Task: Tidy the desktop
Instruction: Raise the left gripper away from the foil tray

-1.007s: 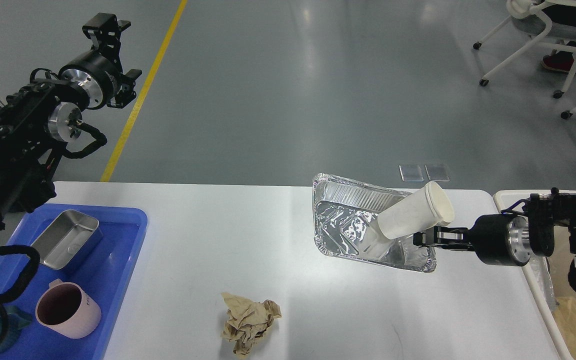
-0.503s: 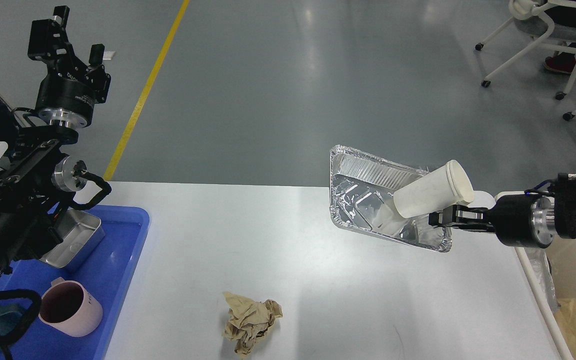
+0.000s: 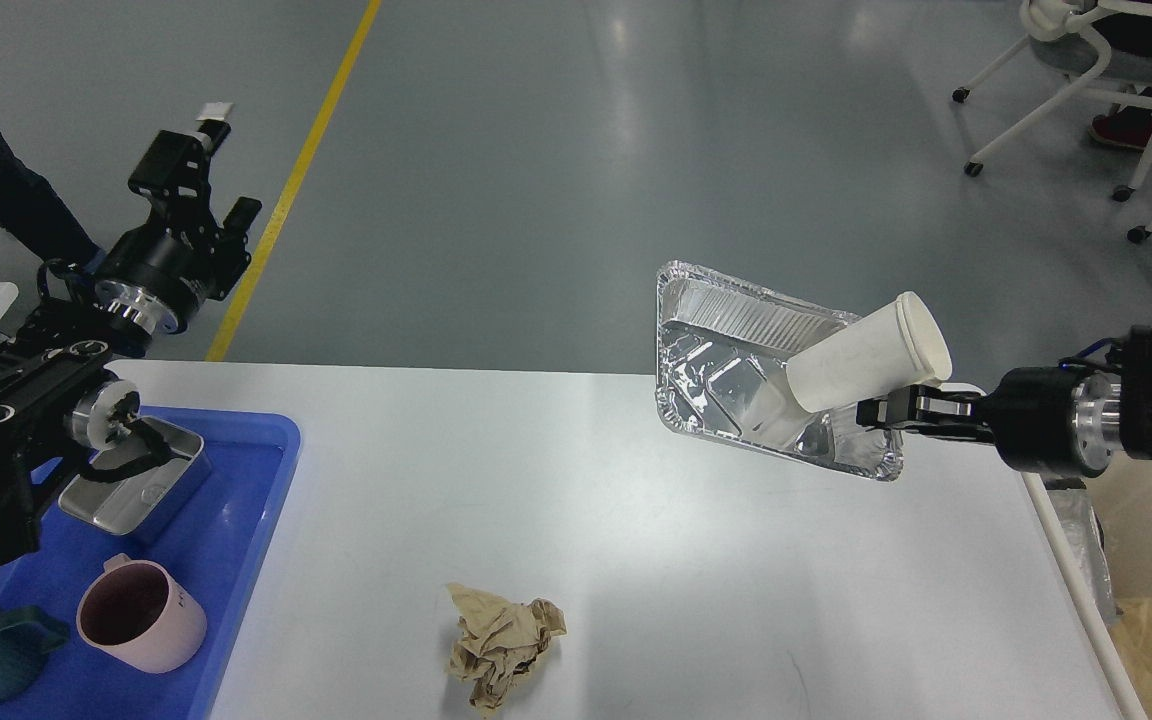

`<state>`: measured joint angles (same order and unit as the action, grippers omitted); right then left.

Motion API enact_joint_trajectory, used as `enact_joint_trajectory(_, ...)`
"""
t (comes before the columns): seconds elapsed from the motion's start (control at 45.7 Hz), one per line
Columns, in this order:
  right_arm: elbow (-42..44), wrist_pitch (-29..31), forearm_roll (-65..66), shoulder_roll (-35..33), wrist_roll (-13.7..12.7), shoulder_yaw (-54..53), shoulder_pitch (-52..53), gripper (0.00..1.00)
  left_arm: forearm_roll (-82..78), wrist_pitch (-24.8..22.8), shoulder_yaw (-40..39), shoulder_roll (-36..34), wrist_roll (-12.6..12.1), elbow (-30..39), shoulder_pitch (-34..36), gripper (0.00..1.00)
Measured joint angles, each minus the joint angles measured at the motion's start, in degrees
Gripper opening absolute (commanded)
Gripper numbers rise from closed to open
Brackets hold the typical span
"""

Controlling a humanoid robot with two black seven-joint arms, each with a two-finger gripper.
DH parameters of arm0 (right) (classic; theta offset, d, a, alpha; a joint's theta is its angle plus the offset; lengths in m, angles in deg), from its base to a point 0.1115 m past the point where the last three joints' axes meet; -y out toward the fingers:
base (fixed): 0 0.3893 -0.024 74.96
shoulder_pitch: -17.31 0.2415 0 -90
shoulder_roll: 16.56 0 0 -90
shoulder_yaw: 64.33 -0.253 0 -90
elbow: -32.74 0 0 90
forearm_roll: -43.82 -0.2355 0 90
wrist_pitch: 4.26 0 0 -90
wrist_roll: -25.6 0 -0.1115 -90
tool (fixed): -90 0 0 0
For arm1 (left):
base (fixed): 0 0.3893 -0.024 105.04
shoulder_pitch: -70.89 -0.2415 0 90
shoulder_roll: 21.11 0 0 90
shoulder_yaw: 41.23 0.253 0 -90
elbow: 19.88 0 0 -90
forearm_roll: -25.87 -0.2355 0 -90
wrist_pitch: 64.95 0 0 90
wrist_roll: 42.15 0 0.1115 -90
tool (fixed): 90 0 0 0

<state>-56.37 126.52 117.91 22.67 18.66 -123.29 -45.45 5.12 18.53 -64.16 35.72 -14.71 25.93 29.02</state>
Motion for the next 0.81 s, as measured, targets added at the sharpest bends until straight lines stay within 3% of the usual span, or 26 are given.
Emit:
enact_joint_trajectory(0.153,-0.08,0.01,0.07,0.23,0.05,-0.28,0.14,0.0,-0.14,-0.08,12.38,-10.19,-1.08,11.42,-0.06,0.97)
enact_joint_trajectory(0.35,-0.37,0.01,0.08,0.32,0.05,-0.49,0.6,0.0,-1.74,-1.75,23.65,-23.59,-1.54,20.42,0.24,0.97)
enact_joint_trajectory(0.657,-0.45,0.01,0.09,0.04,0.05,-1.82,1.48,0.0,-19.91,-12.5,25.48,-47.68,-2.71,35.41,1.92,0.97)
enact_joint_trajectory(0.81,-0.45,0.01,0.09,0.21,0.06,-1.85,2.08,0.0,-28.23,-23.36,24.23,-59.11,-3.11,39.1,6.21,0.97)
